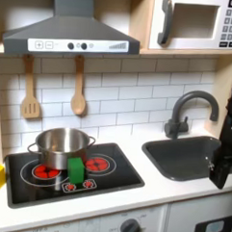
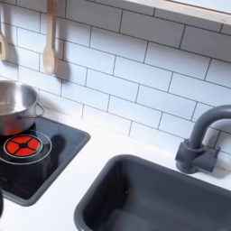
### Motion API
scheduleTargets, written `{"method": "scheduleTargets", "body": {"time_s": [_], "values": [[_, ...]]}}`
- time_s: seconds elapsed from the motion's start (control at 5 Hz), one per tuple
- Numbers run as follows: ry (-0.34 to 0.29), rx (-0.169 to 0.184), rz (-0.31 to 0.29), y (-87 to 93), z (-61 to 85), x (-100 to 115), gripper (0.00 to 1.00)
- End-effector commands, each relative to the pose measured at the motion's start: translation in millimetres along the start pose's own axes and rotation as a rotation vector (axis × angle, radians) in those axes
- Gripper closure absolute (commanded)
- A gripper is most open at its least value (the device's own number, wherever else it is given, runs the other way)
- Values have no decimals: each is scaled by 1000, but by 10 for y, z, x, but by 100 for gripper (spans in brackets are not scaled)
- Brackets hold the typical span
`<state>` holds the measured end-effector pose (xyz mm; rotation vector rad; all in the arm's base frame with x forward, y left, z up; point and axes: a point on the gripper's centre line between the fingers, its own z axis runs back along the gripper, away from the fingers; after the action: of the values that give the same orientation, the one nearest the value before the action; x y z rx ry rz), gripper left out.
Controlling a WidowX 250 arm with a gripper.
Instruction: Reach green block
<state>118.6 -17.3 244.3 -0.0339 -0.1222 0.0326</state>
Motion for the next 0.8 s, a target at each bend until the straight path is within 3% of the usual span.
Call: {"method": "scheduleTargets", "body": {"time_s": [0.0, 0.6], "values": [[2, 0, 0, 0, 0, -2, 0], [-6, 7, -31, 232, 18, 346, 0]]}}
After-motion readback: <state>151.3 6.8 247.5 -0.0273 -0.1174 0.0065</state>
